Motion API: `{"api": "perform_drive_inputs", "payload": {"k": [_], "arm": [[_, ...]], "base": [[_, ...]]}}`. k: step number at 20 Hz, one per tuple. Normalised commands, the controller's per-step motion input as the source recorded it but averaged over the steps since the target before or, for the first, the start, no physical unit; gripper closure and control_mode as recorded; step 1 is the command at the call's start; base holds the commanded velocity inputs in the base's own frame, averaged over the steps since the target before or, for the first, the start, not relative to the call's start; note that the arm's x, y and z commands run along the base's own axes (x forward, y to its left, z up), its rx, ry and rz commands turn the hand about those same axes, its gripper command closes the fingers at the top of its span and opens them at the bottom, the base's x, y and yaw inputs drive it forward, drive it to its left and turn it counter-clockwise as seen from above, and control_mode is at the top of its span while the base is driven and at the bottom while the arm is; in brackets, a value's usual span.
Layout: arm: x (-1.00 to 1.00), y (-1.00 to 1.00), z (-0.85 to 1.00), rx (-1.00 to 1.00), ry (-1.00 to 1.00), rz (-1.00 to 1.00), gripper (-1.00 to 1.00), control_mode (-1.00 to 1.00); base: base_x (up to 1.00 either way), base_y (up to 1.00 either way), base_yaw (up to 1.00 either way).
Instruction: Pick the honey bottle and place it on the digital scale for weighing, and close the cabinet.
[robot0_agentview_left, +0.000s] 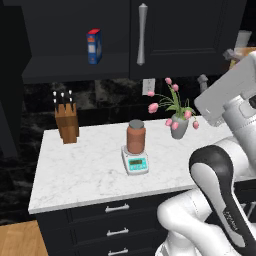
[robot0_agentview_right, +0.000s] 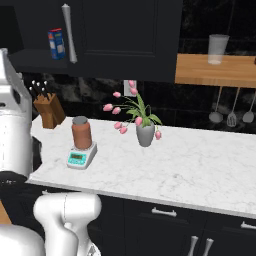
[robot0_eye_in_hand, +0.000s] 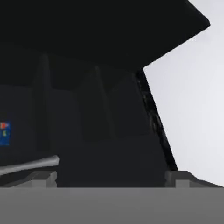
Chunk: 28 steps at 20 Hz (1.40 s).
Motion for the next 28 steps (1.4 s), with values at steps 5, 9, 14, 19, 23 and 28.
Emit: {"api": "perform_drive_inputs", "payload": {"k": [5,9,14,19,23,28], "arm": [[-0.97,1.00,-0.23,0.01,-0.15,0.03,-1.00,-1.00],[-1.00,0.92,0.00,-0.09,-0.01,0.08,-1.00,-1.00],[-1.00,0.73,0.00,-0.16,0.08,0.06,-1.00,-1.00],[-1.00,0.89,-0.06,-0.12,0.16,0.01,-1.00,-1.00],[-1.00,1.00,-0.27,0.06,0.00,-0.08,-1.00,-1.00],[-0.87,1.00,-0.39,0.23,-0.10,-0.20,-1.00,-1.00]], "base": [[0.00,0.00,0.00],[0.00,0.00,0.00],[0.00,0.00,0.00],[0.00,0.00,0.00],[0.00,0.00,0.00],[0.00,0.00,0.00]]}}
